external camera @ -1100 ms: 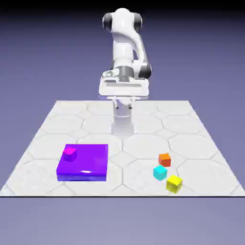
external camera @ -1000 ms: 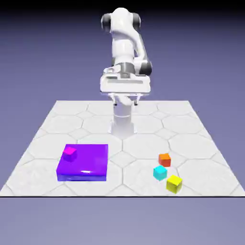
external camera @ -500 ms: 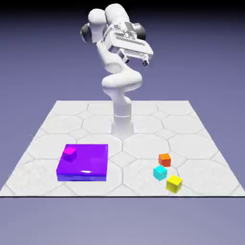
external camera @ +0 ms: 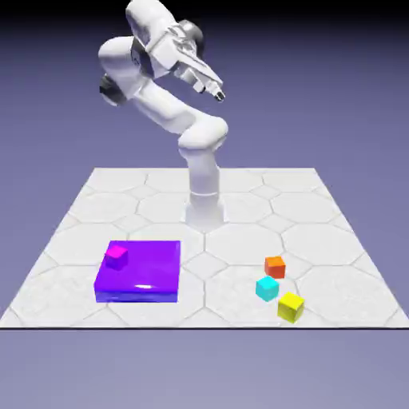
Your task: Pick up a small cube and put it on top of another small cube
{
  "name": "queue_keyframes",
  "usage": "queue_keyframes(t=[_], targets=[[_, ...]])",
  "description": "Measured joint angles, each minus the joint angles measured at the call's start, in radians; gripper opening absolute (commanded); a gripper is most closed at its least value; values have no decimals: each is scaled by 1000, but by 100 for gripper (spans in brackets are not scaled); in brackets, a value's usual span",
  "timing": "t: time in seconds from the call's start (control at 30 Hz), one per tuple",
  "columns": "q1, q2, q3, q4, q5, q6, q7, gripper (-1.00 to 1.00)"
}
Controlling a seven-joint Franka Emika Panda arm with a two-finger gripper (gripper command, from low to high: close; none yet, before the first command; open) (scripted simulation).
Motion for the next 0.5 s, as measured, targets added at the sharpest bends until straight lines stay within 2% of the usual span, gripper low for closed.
queue_keyframes(t=[0.5], targets=[[544, -243, -414, 257, -211, -316, -386, 0]])
